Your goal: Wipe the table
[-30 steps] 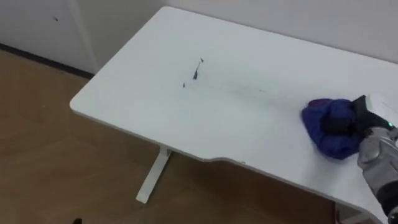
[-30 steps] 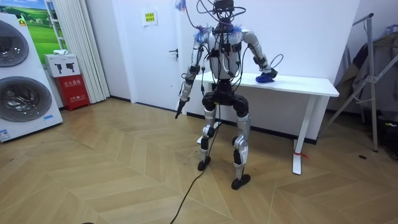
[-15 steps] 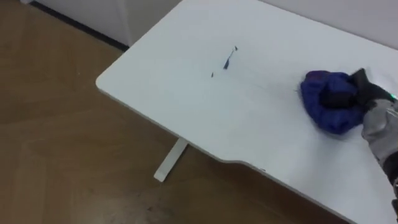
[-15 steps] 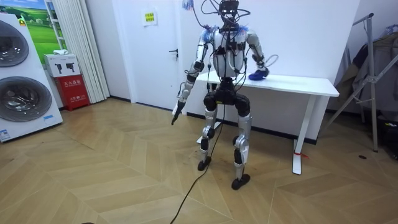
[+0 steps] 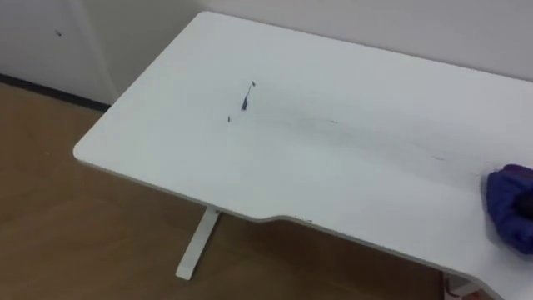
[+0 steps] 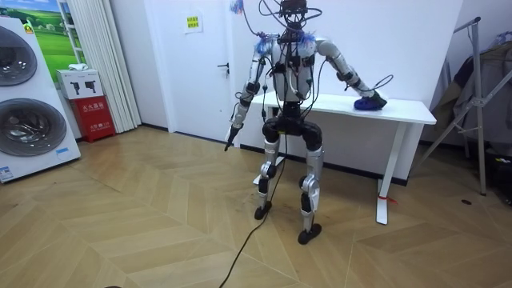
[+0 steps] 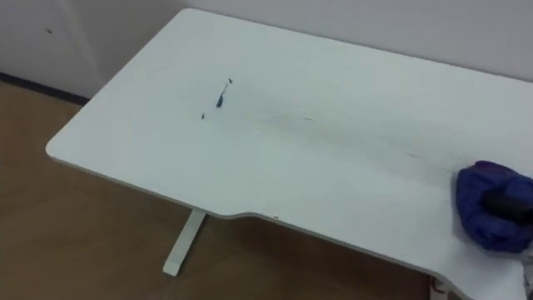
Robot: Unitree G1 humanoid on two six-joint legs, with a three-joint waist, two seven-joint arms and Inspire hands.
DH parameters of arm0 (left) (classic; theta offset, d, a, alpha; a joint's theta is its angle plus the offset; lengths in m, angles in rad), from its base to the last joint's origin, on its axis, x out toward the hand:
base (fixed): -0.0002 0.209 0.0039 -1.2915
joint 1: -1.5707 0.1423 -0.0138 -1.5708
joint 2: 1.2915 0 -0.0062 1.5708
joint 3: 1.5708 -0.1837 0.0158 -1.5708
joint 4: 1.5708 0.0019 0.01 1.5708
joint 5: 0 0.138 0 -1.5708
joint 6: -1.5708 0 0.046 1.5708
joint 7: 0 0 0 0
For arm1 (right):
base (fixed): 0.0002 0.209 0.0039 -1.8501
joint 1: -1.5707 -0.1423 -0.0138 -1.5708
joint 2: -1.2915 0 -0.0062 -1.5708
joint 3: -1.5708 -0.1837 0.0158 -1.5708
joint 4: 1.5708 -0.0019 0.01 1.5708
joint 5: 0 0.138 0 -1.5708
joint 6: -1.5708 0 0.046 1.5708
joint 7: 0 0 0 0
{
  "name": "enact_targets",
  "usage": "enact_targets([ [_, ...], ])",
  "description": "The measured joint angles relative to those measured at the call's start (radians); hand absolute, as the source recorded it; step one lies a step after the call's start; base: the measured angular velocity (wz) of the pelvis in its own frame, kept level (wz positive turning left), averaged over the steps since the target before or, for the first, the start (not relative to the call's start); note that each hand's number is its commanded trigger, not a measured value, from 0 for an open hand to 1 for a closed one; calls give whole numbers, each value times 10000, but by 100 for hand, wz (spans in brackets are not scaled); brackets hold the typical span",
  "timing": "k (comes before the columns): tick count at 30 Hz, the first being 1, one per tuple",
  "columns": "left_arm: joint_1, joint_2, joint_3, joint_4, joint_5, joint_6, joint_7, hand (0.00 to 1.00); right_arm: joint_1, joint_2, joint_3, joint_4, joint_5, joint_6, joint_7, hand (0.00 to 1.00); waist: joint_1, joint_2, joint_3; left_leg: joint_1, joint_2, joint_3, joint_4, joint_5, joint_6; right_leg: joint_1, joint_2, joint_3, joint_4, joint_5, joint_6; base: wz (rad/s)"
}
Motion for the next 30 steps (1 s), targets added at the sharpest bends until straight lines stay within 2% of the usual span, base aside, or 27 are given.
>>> enact_targets([
  [1, -3, 2, -21, 2, -3, 4, 2, 0, -131, 48, 383, -128, -343, 179, -78, 100, 57, -22, -7, 15, 17, 54, 9, -2, 0, -47, 24, 165, 37, 4, -7, -34],
  [2, -6, 5, -27, 2, 12, 5, 2, 0, -183, 70, 598, -309, -565, 345, -97, 100, 125, -140, -1, 14, 34, 108, -19, -2, 0, -96, 26, 226, 61, 10, -17, -30],
  [3, -60, -1, -27, 3, 64, 13, 0, 0, -343, 200, 1041, -713, -1032, 553, -95, 100, 284, -26, 5, 22, 94, 272, -65, 0, 1, -247, 48, 431, 145, 45, -71, -34],
  [5, 8, -18, -108, 7, 87, 30, 1, 0, -741, 696, 1731, -1429, -1769, 797, -74, 100, 350, -103, 2, -12, 174, 368, -55, 38, 26, -360, 98, 519, 180, 81, -125, -27],
  [6, -56, -66, -196, 5, 110, 32, -38, 0, -1071, 1021, 2317, -1801, -2329, 834, 39, 100, 580, -88, -1, 2, 234, 485, -67, 40, 8, -476, 134, 670, 191, 101, -156, -20],
  [7, -171, -138, -237, 6, 89, 30, -73, 0, -1473, 1256, 2937, -2170, -2669, 810, 245, 100, 773, -75, 38, 0, 248, 515, -112, 48, -2, -524, 147, 717, 194, 108, -167, -18],
  [8, -234, -143, -306, 5, 74, 24, -87, 0, -1651, 1350, 3182, -2375, -2796, 784, 345, 100, 876, -81, 61, -2, 248, 516, -145, 54, -5, -541, 146, 717, 189, 107, -167, -4],
  [10, -392, -135, -581, 6, -35, 9, -100, 0, -2229, 1598, 3638, -3137, -3153, 444, 564, 100, 1246, -57, 141, -40, 225, 502, -212, 56, -2, -571, 135, 704, 149, 105, -164, 5],
  [13, -270, -154, -588, 12, 84, 13, -100, 0, -2489, 1721, 3640, -3390, -3263, 62, 601, 100, 1704, -65, 137, 16, 208, 432, -291, 50, 7, -469, 117, 543, 153, 95, -147, 16],
  [16, 13, -223, -571, 118, 98, 19, -105, 0, -2365, 1714, 3606, -2662, -3260, -117, 632, 100, 1707, -102, 139, 118, 158, 335, -364, 51, 10, -254, 87, 399, 153, 94, -145, 25],
  [18, 108, -237, -563, 138, 55, 28, -103, 0, -1865, 1711, 3257, -2211, -3200, -212, 613, 100, 1574, -142, 126, 181, 120, 332, -373, 38, 32, -120, 60, 353, 146, 86, -133, 23],
  [19, 188, -243, -534, 154, -22, 41, -100, 0, -1410, 1715, 2698, -2301, -2881, -501, 433, 100, 1356, -151, 124, 190, 105, 322, -370, 28, 48, -48, 51, 311, 147, 75, -115, 22],
  [20, 221, -247, -526, 156, -21, 46, -88, 0, -1194, 1713, 2522, -2280, -2732, -604, 396, 100, 1276, -152, 125, 221, 101, 322, -369, 28, 48, -21, 49, 309, 145, 74, -115, 16],
  [22, 290, -236, -524, 183, -22, 22, -73, 0, -453, 1715, 1599, -2170, -2357, -1004, 262, 100, 714, -152, 132, 403, 28, 317, -354, 15, 71, 292, -6, 99, 134, 54, -83, 18],
  [23, 297, -229, -518, 188, -17, 8, -66, 0, -238, 1716, 1364, -2143, -2290, -1069, 210, 100, 633, -155, 130, 461, 8, 319, -354, 11, 77, 336, -26, 106, 136, 37, -57, 11],
  [24, 215, -227, -449, 149, 7, -24, -62, 0, 172, 1730, 839, -2114, -2274, -1264, 100, 100, 358, -208, 122, 524, -19, 340, -315, -21, 126, 435, -42, 37, 95, 22, -34, -4],
  [25, 228, -231, -246, 152, 92, -52, -58, 0, 539, 1734, 316, -2096, -2250, -1409, 60, 100, 115, -247, 127, 531, -47, 401, -304, -39, 147, 448, -90, 28, 104, -37, 55, -8],
  [27, 166, -223, 17, 233, 116, -166, 17, 0, 974, 1733, -371, -1786, -2065, -1570, -20, 100, -102, -337, 74, 619, -42, 578, -253, -66, 160, 462, -128, 48, 113, -62, 74, -27],
  [28, 165, -210, 167, 392, 125, -328, 20, 0, 1275, 1683, -731, -1621, -1990, -1580, -39, 100, -154, -364, 53, 752, -37, 756, -145, -182, 169, 575, -178, 43, 120, -143, 89, -37],
  [30, 206, -163, 223, 440, 123, -326, 21, 0, 1683, 1539, -963, -1489, -1653, -1579, -84, 100, -371, -336, 38, 785, -26, 834, 338, -449, 182, 742, -215, 41, 155, -264, 98, -20],
])
